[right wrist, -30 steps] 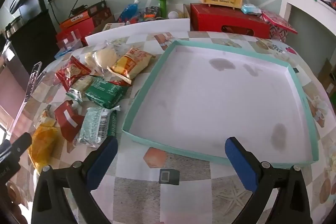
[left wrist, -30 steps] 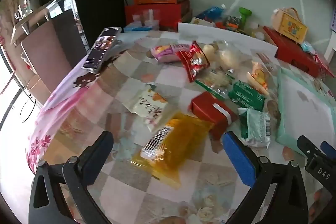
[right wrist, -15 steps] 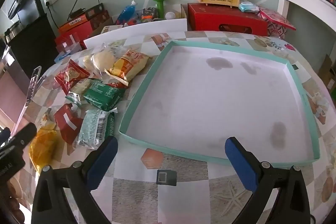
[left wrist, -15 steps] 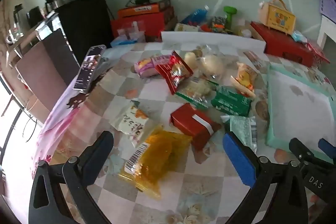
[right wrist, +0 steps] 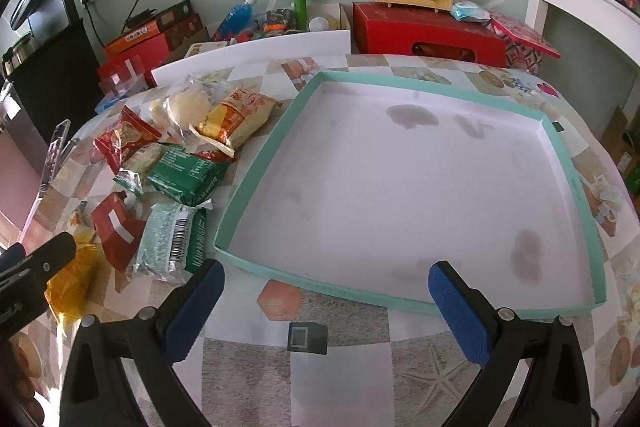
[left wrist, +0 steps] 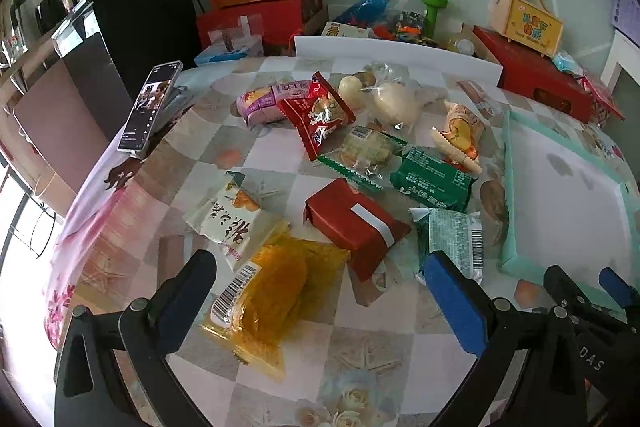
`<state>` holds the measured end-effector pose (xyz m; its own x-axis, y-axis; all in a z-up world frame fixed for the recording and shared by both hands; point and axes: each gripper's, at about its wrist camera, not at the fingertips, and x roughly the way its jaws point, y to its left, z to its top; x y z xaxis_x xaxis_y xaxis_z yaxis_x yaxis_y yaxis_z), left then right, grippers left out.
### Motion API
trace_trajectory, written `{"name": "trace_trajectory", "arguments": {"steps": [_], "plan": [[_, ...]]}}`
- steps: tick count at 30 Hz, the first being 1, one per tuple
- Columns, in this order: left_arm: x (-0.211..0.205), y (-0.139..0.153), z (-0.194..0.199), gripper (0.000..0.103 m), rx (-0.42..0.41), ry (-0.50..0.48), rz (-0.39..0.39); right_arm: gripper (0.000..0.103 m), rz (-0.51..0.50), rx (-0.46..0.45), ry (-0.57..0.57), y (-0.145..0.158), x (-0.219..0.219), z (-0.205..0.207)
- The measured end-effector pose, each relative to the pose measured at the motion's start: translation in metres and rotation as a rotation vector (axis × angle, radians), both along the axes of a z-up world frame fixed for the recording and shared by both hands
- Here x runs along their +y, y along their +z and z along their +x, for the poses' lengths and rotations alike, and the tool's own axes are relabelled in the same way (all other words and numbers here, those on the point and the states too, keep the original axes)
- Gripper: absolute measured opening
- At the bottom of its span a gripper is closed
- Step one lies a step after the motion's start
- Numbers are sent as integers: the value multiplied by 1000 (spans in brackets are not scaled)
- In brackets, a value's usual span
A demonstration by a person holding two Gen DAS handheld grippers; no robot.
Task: Organize snacks
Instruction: 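Move both grippers toward the snack pile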
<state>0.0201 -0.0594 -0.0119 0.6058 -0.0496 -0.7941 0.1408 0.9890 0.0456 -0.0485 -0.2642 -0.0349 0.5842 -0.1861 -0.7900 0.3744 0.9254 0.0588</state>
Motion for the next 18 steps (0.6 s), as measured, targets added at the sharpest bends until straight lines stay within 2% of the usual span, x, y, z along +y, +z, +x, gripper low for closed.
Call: {"name": "trace_trajectory", "arguments": {"steps": [7, 18], "plan": [[6, -12, 6, 103, 13, 4, -37, 103, -31, 37, 20, -5, 9, 3], [8, -19, 1, 103, 21, -14, -35, 103, -74, 66, 31, -10, 15, 8]]}}
